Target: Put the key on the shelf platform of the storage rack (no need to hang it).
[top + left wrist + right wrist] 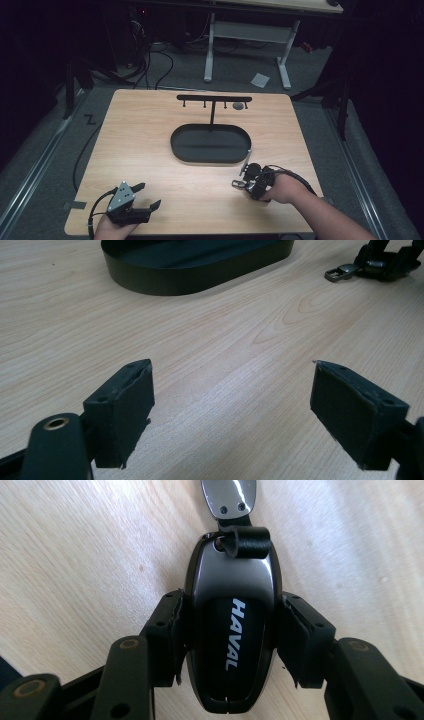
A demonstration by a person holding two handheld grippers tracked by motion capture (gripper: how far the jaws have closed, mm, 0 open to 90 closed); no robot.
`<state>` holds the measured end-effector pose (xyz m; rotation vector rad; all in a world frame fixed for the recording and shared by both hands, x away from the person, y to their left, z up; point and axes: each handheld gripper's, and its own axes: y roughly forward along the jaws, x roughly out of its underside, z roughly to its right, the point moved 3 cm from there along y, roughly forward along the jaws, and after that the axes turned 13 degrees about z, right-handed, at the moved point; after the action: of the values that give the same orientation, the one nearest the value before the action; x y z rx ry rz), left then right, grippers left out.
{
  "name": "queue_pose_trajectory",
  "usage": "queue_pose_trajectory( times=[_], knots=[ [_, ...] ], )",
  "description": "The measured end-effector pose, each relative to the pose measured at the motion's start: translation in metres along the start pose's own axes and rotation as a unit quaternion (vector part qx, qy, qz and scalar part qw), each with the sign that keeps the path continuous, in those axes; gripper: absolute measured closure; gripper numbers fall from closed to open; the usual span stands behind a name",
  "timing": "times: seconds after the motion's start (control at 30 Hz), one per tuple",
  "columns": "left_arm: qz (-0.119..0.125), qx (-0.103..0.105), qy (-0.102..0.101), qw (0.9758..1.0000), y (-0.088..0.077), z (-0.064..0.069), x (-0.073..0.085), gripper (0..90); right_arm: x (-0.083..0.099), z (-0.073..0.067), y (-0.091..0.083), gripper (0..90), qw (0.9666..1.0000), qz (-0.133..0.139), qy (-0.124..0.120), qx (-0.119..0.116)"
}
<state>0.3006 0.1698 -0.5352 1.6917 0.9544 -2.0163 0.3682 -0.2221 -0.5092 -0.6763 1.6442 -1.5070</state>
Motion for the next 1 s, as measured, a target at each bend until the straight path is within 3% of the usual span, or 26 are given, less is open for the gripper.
queue_pose_trajectory(
  times=[0.4, 1.0],
  knots=[
    [0.003, 0.0, -0.001, 1.0, -0.001, 0.0, 0.0, 18.5, -0.029, 0.009, -0.041, 48.8, 0.9997, 0.018, -0.004, 0.019],
    [0.005, 0.002, -0.005, 1.0, -0.002, -0.001, 0.0, 18.6, -0.074, 0.038, -0.071, 48.9, 0.998, 0.037, 0.006, 0.05]
  ],
)
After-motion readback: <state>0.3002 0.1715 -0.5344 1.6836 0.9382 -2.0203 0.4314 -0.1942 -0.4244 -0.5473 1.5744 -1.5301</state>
